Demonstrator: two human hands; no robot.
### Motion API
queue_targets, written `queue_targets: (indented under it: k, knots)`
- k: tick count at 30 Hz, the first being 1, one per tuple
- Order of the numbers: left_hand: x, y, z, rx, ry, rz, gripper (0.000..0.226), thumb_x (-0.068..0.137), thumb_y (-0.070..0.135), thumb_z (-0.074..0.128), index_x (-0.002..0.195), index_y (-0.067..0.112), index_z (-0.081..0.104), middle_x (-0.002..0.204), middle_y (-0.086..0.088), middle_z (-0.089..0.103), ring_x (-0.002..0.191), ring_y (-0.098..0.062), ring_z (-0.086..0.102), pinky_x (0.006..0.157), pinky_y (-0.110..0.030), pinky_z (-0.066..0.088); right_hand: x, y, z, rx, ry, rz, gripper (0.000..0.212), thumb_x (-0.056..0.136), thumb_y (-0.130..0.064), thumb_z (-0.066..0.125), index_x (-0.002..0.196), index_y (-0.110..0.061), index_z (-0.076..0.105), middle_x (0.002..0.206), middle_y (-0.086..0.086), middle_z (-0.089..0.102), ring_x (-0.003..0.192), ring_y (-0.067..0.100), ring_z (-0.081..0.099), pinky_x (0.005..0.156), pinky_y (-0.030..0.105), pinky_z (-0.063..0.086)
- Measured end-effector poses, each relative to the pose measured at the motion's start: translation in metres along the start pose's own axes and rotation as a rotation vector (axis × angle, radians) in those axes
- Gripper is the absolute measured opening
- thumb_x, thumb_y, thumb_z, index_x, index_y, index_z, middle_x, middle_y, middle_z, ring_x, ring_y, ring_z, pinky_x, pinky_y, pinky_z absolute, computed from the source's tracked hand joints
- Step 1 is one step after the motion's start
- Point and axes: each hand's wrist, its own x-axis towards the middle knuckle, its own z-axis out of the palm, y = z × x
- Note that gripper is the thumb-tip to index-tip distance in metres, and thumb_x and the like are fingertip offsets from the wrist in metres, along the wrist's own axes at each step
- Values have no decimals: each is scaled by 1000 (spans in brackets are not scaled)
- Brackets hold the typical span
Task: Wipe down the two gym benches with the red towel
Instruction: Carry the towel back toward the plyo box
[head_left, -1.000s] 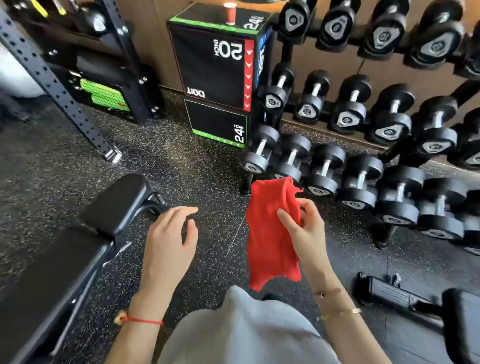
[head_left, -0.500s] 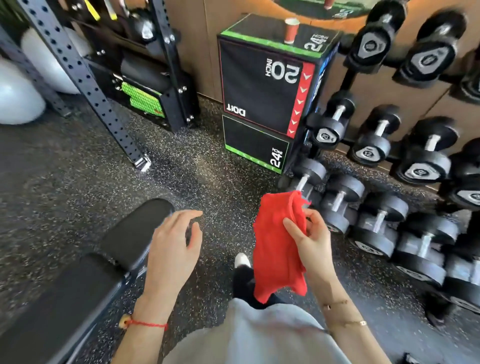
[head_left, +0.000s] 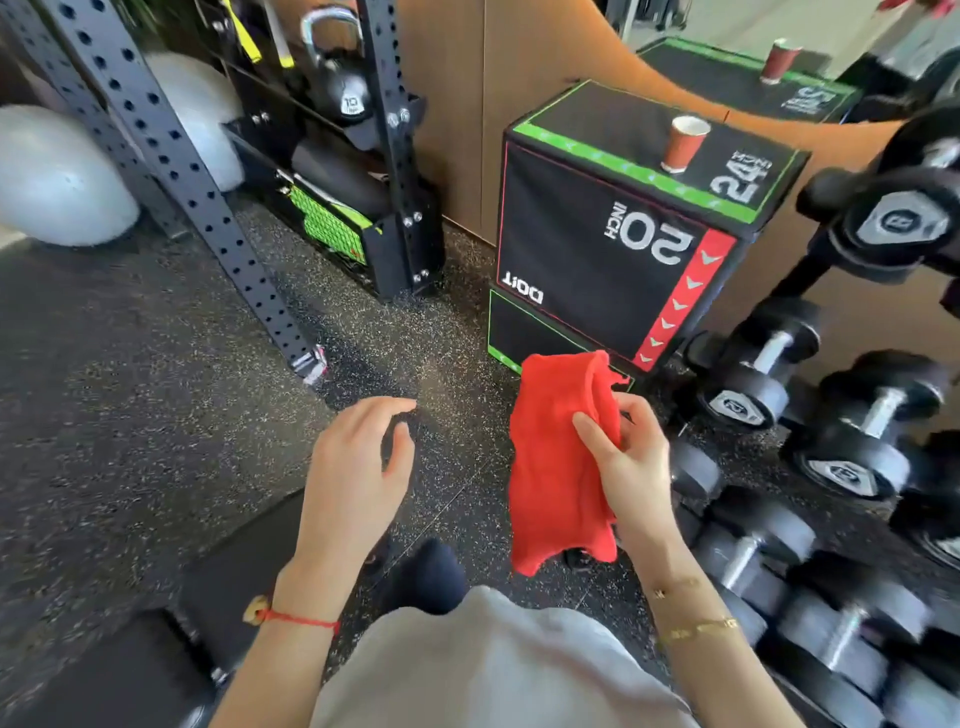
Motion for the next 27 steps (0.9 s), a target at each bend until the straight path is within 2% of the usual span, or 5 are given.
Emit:
queue_targets:
  k: [4, 8, 14, 24, 27]
  knots:
    - [71, -18, 24, -13, -37, 14, 27, 95, 17, 50, 119, 17, 64, 119, 5, 66, 111, -14, 60, 98, -34, 47, 61, 15, 27, 4, 31, 38, 17, 85, -14, 73, 94, -15, 58, 77, 5, 64, 73, 14, 54, 71, 40, 48]
    - [164, -37, 47, -23, -53, 50, 26, 95, 15, 53, 118, 17, 64, 118, 4, 66, 109, -14, 61, 97, -35, 49, 137, 22, 63, 13, 78, 41, 17, 85, -12, 73, 94, -14, 58, 67, -18, 64, 63, 1, 52, 61, 19, 45]
    - [332, -62, 69, -48, -72, 115, 26, 95, 15, 53, 119, 18, 64, 119, 5, 65, 111, -14, 60, 101, -36, 47, 268, 0, 124, 56, 171, 27, 17, 86, -11, 72, 96, -13, 58, 68, -18, 67, 60, -3, 56, 58, 15, 47]
    - [540, -59, 124, -77, -178, 344, 27, 95, 16, 53, 119, 18, 65, 119, 5, 65, 112, -12, 57, 104, -36, 46, 438, -23, 168, 110, 351, 88, 19, 85, -15, 73, 98, -17, 59, 79, 0, 69, 74, 15, 61, 72, 40, 51]
    - [584, -51, 151, -72, -217, 384, 26, 95, 16, 52, 117, 18, 65, 118, 6, 65, 112, -8, 56, 105, -19, 34, 483, -23, 169, 122, 390, 89, 19, 85, -13, 72, 98, -14, 58, 72, -4, 68, 70, 15, 58, 66, 35, 48]
